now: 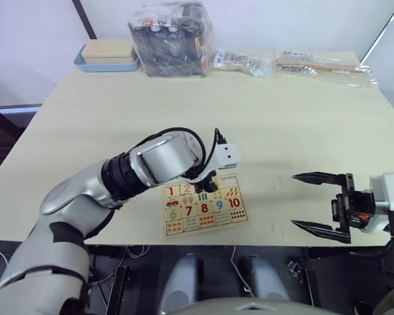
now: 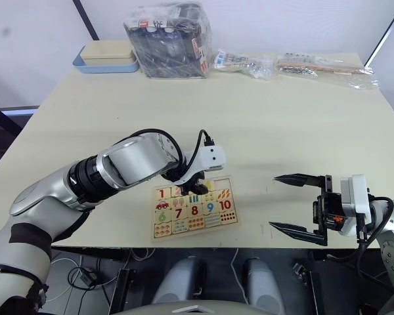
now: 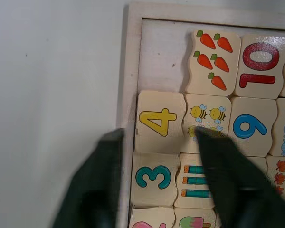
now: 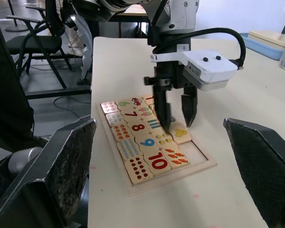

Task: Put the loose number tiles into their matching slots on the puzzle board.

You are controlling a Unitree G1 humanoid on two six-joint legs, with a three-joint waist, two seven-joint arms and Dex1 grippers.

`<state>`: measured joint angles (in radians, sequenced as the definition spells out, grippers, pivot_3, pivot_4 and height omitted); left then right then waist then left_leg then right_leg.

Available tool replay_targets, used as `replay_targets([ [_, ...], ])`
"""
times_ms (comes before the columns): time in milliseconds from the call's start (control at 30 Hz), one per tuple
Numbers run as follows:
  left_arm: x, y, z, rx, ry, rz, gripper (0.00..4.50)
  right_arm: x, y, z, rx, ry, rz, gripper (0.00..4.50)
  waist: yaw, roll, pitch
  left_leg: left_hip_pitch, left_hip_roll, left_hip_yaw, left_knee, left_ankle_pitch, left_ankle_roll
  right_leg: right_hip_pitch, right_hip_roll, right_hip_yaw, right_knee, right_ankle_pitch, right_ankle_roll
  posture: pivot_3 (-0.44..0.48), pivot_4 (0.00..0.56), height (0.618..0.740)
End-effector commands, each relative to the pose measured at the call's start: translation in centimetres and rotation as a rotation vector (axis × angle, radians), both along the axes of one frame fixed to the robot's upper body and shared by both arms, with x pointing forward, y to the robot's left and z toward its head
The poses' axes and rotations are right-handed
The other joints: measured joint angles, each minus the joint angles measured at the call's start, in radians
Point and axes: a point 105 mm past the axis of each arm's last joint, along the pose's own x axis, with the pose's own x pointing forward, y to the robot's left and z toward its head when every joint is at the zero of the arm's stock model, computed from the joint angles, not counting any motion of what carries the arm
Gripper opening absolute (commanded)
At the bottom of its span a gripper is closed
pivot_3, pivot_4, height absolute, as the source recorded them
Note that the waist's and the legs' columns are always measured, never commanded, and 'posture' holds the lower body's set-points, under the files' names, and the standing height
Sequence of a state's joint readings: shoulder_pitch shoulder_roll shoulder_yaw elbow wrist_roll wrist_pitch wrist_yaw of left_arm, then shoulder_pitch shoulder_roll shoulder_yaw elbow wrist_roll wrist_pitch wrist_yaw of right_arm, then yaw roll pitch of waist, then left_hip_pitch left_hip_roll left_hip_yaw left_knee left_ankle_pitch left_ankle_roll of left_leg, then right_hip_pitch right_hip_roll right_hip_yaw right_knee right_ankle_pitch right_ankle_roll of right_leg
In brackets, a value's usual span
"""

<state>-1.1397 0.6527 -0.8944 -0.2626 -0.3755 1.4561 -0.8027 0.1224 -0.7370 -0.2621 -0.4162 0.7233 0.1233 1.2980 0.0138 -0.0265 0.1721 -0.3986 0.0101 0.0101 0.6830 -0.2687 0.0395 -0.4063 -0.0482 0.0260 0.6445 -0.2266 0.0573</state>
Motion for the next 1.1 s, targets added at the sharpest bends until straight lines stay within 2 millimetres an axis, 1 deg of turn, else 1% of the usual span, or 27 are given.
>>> replay_targets([
  [33, -0.1, -0.4, 0.5, -0.01, -0.023, -0.028, 4.29, -0.3, 0.2, 0.8, 0.003, -0.05, 0.013, 4.5, 0.0, 0.0, 0.0, 0.0, 0.0, 0.0, 0.0, 0.0, 0.0, 0.0, 0.0, 0.0, 0.0, 0.0, 0.0, 0.0, 0.15, 0.74],
  [67, -0.1, -0.4, 0.6, -0.014, -0.026, -0.028, 4.42, -0.3, 0.2, 0.8, 0.003, -0.05, 0.013, 4.5, 0.0, 0.0, 0.0, 0.0, 0.0, 0.0, 0.0, 0.0, 0.0, 0.0, 0.0, 0.0, 0.0, 0.0, 0.0, 0.0, 0.15, 0.74],
  [167, 0.3, -0.2, 1.3, -0.033, -0.043, -0.008, 4.42, -0.3, 0.2, 0.8, 0.003, -0.051, 0.013, 4.5, 0.0, 0.0, 0.0, 0.0, 0.0, 0.0, 0.0, 0.0, 0.0, 0.0, 0.0, 0.0, 0.0, 0.0, 0.0, 0.0, 0.15, 0.74],
  [233, 0.6, -0.1, 2.8, -0.09, -0.053, -0.002, 4.42, -0.3, 0.3, 0.8, 0.003, -0.052, 0.012, 4.5, 0.0, 0.0, 0.0, 0.0, 0.0, 0.0, 0.0, 0.0, 0.0, 0.0, 0.0, 0.0, 0.0, 0.0, 0.0, 0.0, 0.15, 0.74],
  [300, 0.4, 0.2, 4.5, -0.157, -0.046, -0.007, 4.42, -0.2, 0.3, 0.8, 0.004, -0.053, 0.012, 4.5, -0.001, 0.0, 0.0, 0.0, 0.0, 0.0, 0.0, 0.0, 0.0, 0.0, 0.0, 0.0, 0.0, 0.0, 0.0, 0.0, 0.15, 0.74],
  [400, 0.5, 1.2, 5.7, -0.21, -0.065, -0.02, 4.42, 0.0, 0.4, 0.7, 0.006, -0.056, 0.012, 4.5, -0.004, 0.0, 0.0, 0.001, 0.0, -0.001, 0.0, 0.0, 0.0, 0.0, 0.0, -0.001, 0.0, 0.0, 0.0, 0.0, 0.15, 0.74],
  [500, 0.4, 1.3, 6.9, -0.397, -0.063, -0.092, 4.42, 0.1, 0.5, 0.6, 0.01, -0.059, 0.013, 4.5, -0.002, 0.002, -0.001, 0.001, 0.001, 0.0, 0.0, 0.0, 0.0, 0.001, 0.0, 0.0, 0.0, 0.0, 0.0, 0.0, 0.15, 0.74],
  [600, -0.1, 2.4, 7.1, -0.474, -0.005, -0.126, 4.42, 0.2, 0.5, 0.5, 0.013, -0.059, 0.014, 4.5, 0.0, 0.002, -0.001, 0.001, 0.001, 0.0, 0.0, 0.0, 0.0, 0.001, -0.001, -0.001, 0.0, 0.0, 0.0, 0.0, 0.15, 0.74],
  [700, -0.1, 3.7, 6.6, -0.489, -0.04, -0.176, 4.42, 0.3, 0.6, 0.5, 0.016, -0.06, 0.015, 4.5, 0.0, 0.002, -0.001, 0.001, 0.001, 0.0, 0.001, 0.0, 0.0, 0.001, -0.001, -0.001, 0.0, 0.0, 0.0, 0.0, 0.15, 0.74],
  [800, -0.3, 4.1, 6.2, -0.527, -0.037, -0.187, 4.42, 0.3, 0.6, 0.4, 0.018, -0.06, 0.015, 4.5, 0.002, 0.002, -0.001, 0.001, 0.001, 0.0, 0.001, 0.0, 0.0, 0.001, -0.001, -0.001, 0.0, 0.0, 0.0, 0.0, 0.15, 0.74],
  [900, -0.5, 4.6, 5.4, -0.547, -0.043, -0.208, 3.6, 0.4, 0.7, 0.4, 0.021, -0.059, 0.014, 4.5, 0.0, 0.002, -0.001, 0.001, 0.001, 0.0, 0.001, 0.0, 0.0, 0.001, -0.001, -0.001, 0.0, 0.0, 0.0, 0.0, 0.15, 0.74],
  [1000, -0.8, 5.1, 4.2, -0.521, -0.055, -0.241, 2.12, 0.4, 0.6, 0.3, 0.022, -0.058, 0.014, 4.5, 0.0, 0.002, -0.001, 0.002, 0.001, 0.0, 0.001, 0.0, 0.0, 0.001, -0.001, -0.001, 0.0, 0.0, 0.0, 0.0, 0.15, 0.74],
  [1033, -0.8, 5.2, 4.0, -0.522, -0.054, -0.238, 1.54, 0.4, 0.6, 0.3, 0.023, -0.058, 0.014, 4.5, 0.0, 0.002, -0.001, 0.002, 0.001, 0.0, 0.001, 0.0, 0.0, 0.001, -0.001, -0.001, 0.0, 0.0, 0.0, 0.0, 0.15, 0.74],
  [1067, -0.8, 5.3, 3.9, -0.525, -0.054, -0.234, 1.33, 0.4, 0.6, 0.3, 0.023, -0.058, 0.013, 4.5, 0.0, 0.002, -0.001, 0.002, 0.001, 0.0, 0.001, 0.0, 0.0, 0.001, -0.001, -0.001, 0.0, 0.0, 0.0, 0.0, 0.15, 0.74],
  [1100, -0.7, 5.4, 3.5, -0.517, -0.057, -0.237, 0.85, 0.4, 0.6, 0.3, 0.022, -0.057, 0.012, 4.5, 0.002, 0.002, -0.001, 0.002, 0.001, 0.0, 0.001, 0.0, 0.0, 0.001, -0.001, -0.001, 0.0, 0.0, 0.0, 0.0, 0.15, 0.74],
])
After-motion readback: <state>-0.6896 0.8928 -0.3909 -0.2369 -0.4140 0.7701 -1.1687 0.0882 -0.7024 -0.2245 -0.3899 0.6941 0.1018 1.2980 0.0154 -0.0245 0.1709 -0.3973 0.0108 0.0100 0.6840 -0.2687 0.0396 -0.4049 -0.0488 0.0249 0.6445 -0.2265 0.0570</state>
